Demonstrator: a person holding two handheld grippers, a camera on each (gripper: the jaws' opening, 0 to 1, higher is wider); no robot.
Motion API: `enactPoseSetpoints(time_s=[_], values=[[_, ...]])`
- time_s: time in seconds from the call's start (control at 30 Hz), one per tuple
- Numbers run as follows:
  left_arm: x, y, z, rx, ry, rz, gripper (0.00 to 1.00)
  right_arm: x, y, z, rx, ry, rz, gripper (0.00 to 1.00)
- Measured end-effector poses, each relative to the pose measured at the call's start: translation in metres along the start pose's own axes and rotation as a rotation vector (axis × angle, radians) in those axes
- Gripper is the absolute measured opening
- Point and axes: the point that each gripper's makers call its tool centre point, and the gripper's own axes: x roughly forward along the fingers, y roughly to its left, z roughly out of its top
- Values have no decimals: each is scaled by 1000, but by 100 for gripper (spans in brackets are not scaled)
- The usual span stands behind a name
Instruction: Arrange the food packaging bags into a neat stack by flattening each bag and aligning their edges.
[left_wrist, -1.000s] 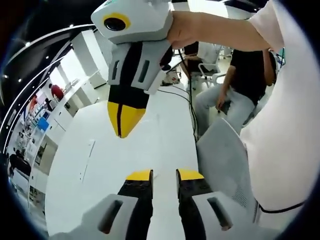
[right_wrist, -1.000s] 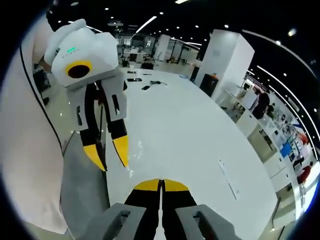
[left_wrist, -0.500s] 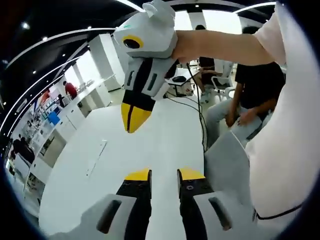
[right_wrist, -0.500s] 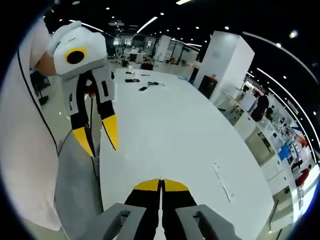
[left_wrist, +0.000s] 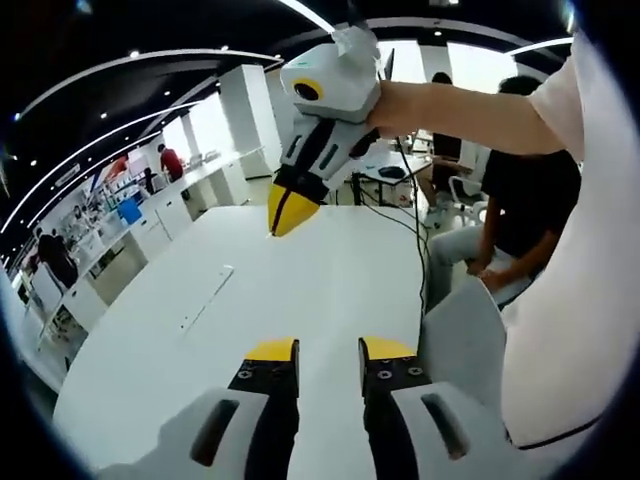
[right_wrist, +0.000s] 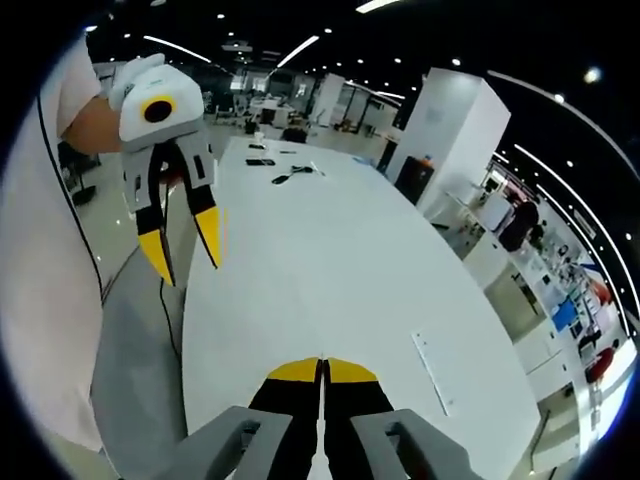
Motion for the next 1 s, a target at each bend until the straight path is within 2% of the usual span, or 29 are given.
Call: enactPoseSetpoints(time_s=[0.4, 0.57, 0.73, 0.83, 1.0], values=[[-7, 13, -10, -71, -9, 47, 23, 29, -28, 4, -80, -15, -9, 0], [-7, 20, -13, -113, -21, 59, 24, 48, -38, 1, -166, -15, -30, 0], [-8, 26, -18, -144, -25, 72, 24, 67, -52, -7, -204, -6, -67, 0], [-8, 27, -20, -153, -23, 77, 24, 70, -54, -5, -232, -22, -82, 0], [-9, 31, -23, -177, -25, 90, 24, 83, -71, -2, -269, -48, -130, 0]])
